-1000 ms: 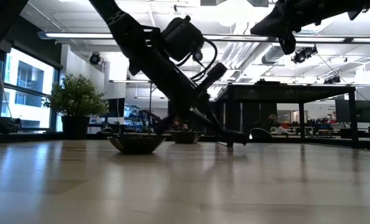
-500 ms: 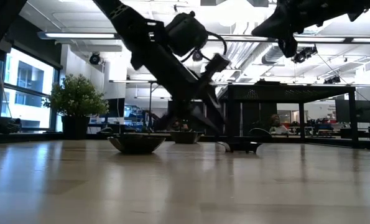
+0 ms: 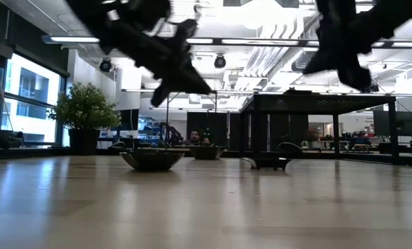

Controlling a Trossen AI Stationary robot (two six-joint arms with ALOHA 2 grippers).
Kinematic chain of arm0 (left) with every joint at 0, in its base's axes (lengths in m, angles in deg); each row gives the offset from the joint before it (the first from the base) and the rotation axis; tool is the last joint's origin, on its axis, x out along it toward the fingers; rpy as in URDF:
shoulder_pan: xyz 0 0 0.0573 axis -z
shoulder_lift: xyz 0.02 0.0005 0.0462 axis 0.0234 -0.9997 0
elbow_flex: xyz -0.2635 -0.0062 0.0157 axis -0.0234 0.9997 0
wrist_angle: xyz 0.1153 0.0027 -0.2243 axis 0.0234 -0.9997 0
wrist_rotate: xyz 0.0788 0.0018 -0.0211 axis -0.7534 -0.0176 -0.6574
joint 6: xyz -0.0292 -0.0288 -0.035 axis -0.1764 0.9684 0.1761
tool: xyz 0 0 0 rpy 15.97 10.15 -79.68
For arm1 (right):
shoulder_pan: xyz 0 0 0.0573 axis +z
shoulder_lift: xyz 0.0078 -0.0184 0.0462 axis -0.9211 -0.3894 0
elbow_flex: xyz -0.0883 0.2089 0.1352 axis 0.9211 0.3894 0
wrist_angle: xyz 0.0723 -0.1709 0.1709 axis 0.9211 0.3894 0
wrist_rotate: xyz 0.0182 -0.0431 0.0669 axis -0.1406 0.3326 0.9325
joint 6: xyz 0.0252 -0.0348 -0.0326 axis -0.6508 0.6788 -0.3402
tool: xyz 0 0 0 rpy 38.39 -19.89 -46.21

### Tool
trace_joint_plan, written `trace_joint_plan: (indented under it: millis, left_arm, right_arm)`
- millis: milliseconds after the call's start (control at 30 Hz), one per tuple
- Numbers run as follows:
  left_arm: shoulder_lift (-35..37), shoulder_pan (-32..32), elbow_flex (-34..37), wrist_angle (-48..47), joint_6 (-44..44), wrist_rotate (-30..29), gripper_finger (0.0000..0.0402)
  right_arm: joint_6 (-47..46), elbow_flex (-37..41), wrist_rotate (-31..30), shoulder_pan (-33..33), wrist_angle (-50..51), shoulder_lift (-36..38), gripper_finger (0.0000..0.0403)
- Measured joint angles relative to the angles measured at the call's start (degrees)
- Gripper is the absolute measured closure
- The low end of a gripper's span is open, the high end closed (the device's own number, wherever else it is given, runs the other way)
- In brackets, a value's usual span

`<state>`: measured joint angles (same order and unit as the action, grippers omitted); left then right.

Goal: Pick & Place Mini shaped plates
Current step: Stack the black square plate on top of the black square plate on the shelf

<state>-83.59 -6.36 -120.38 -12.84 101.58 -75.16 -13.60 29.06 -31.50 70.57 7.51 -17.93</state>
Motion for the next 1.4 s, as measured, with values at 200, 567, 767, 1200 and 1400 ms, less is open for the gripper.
trace_joint_plan:
  millis: [200,567,767,1200,1400]
  left_arm:
    - [6.36,-5.56,13.03,15.14,1.2,0.03,0.04]
    - [8.51,-13.09,17.89,19.25,2.51,9.45,0.0401]
    - [8.51,-12.94,17.89,19.49,1.33,10.31,0.0401]
    - [8.51,-12.92,17.89,19.33,-0.11,13.33,0.0401]
    - [8.51,-12.92,17.89,19.33,-1.45,16.22,0.0401]
  right_arm:
    - [-20.82,8.32,-4.31,4.84,-8.02,-5.97,0.0373]
    - [-24.62,6.43,-2.01,2.33,-18.4,-24.3,0.0293]
    - [-24.41,5.44,-0.68,0.55,-24.74,-32.56,0.0294]
    - [-25.36,5.39,1.62,-0.12,-34.65,-41.18,0.0358]
    - [-25.69,5.16,1.34,-0.09,-34.07,-40.33,0.0398]
